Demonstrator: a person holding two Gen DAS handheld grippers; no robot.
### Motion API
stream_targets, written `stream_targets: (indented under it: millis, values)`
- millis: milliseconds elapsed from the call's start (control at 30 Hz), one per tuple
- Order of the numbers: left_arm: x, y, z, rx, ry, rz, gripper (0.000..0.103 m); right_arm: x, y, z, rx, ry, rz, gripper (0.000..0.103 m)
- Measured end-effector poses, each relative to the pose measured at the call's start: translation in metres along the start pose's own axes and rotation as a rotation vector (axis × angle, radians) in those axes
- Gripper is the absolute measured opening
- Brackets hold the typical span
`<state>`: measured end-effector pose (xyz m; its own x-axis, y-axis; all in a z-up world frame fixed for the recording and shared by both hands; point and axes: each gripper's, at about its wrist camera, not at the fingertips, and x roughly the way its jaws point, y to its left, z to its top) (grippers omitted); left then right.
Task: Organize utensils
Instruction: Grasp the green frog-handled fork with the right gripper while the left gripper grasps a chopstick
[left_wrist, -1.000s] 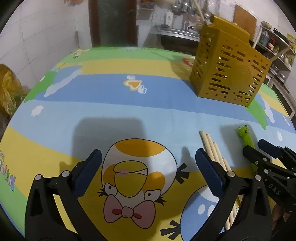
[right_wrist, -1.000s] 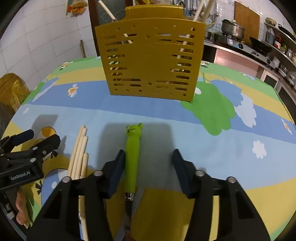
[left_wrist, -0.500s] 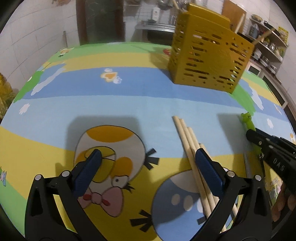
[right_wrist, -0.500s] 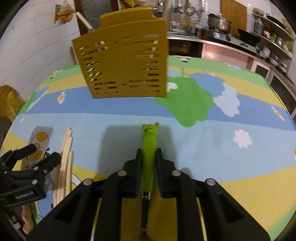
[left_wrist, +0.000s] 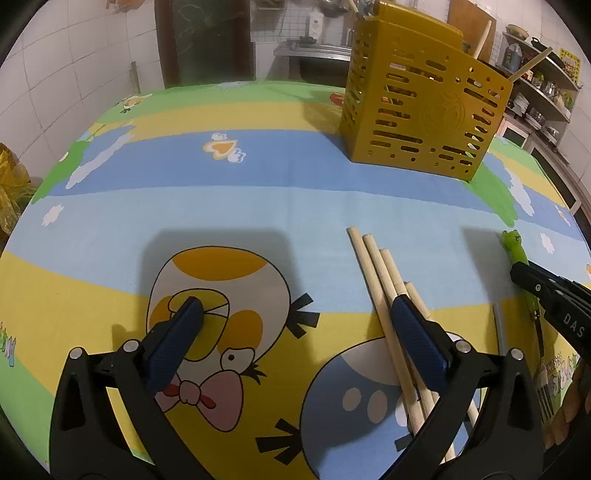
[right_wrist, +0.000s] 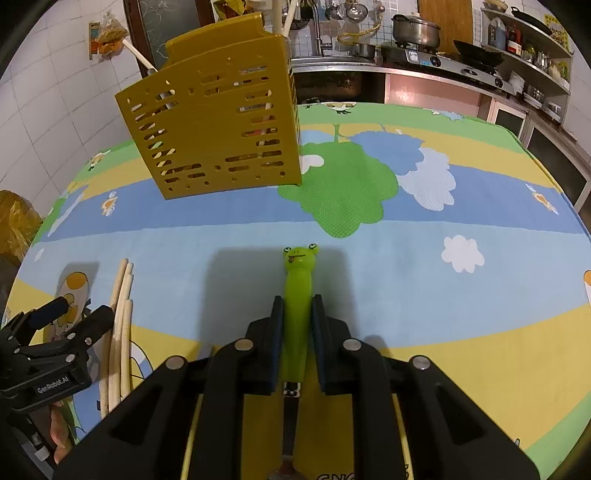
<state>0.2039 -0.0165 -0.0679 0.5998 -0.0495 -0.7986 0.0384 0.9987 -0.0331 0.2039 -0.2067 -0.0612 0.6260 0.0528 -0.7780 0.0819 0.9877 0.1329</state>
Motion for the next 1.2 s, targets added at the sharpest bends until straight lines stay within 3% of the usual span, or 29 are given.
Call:
stream_targets:
  millis: [300,400,667,800,867,1200]
  values:
    - [0.006,-0.012,0.006,0.030,0.029,0.047,0.098,0.003,-0.005,0.006,0.009,0.015,0.023,0.016]
    - [0.006,-0.018,0.009,0.034,0.040,0.051,0.090,0.005,-0.008,0.009,0.015,0.018,0.023,0.016]
    - [0.002,-0.041,0.017,0.075,0.071,0.022,0.040,0.008,-0.008,0.012,0.002,0.024,0.012,0.016]
    - [0.006,-0.044,0.025,0.080,0.084,0.017,0.028,0.008,-0.006,0.011,-0.009,0.020,0.000,0.016]
    - [0.008,-0.044,0.027,0.084,0.079,0.015,0.017,0.007,-0.004,0.010,-0.010,0.013,-0.007,0.016]
    - [0.003,-0.036,0.019,0.078,0.017,-0.006,0.005,-0.010,-0.006,0.007,0.024,-0.058,-0.007,0.016]
